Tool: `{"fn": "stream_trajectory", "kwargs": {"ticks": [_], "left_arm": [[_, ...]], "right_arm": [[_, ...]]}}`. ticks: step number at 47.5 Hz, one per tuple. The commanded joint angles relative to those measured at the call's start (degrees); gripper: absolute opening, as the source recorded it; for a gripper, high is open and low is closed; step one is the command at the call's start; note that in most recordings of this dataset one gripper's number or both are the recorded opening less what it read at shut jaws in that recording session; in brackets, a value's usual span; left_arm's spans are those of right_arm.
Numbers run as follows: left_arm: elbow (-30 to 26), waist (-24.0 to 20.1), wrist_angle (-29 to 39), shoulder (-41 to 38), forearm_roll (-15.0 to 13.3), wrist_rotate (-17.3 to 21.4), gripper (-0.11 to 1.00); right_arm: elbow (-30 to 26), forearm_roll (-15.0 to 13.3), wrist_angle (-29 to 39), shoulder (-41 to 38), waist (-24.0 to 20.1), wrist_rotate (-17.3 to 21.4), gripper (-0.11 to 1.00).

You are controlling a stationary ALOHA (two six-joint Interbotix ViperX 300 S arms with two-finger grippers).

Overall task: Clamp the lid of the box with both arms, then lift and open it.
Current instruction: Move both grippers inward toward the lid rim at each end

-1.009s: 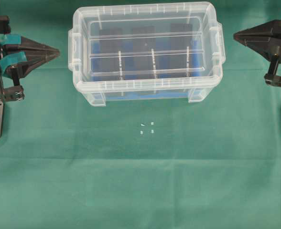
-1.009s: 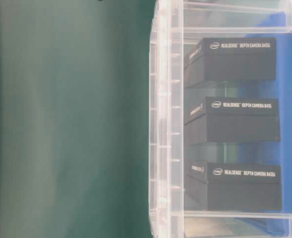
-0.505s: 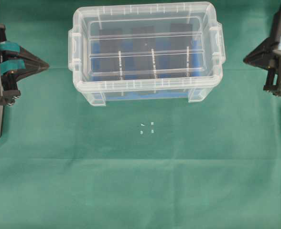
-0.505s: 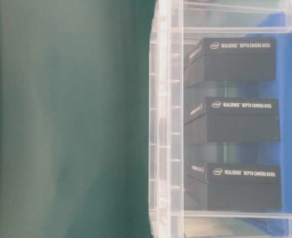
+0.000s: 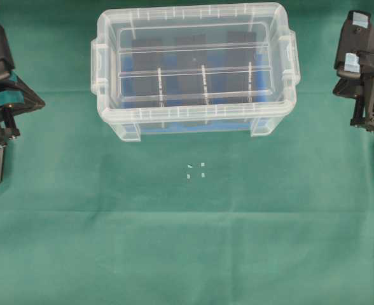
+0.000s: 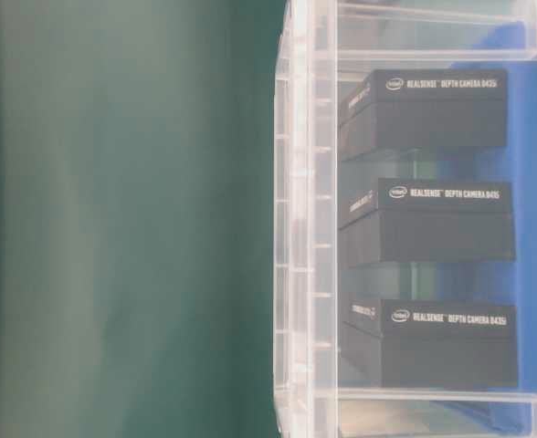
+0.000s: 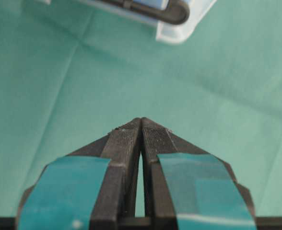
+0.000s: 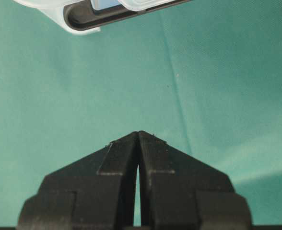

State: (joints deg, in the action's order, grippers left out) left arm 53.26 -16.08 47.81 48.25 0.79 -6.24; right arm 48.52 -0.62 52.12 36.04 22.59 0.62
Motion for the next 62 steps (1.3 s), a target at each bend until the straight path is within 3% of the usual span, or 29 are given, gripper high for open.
{"fn": "stream_trajectory", "kwargs": {"ticks": [1,16,26,35,44,62], "left_arm": [[-1.85,-0.18,0.09,-1.41,0.26,0.09,0.01],[-2.29,-0.18,0.26,-2.72,0.62,1.32,0.01],[-2.55,-0.09,1.76,-3.60,0.79,10.02,0.01],[-2.81,-0.09,1.93,-4.75,0.79,16.52,0.01],[-3.60,-0.09,3.87,-7.03,0.79,17.14,0.01],[-3.87,-0.09,3.69,-7.65,0.79,16.88,0.01]], "right_arm": [[-1.58,-0.26,-0.18,-0.09,0.18,0.09,0.00],[-1.67,-0.53,-0.18,-0.18,0.18,-0.44,0.00],[-1.76,-3.60,-0.26,-0.53,-0.09,-2.99,0.00],[-2.20,-4.75,0.00,-1.67,-0.26,-7.82,0.00],[-2.46,-4.75,-0.26,-2.37,-0.18,-13.54,0.00],[-2.55,-4.75,-0.79,-2.37,-0.18,-14.15,0.00]]}}
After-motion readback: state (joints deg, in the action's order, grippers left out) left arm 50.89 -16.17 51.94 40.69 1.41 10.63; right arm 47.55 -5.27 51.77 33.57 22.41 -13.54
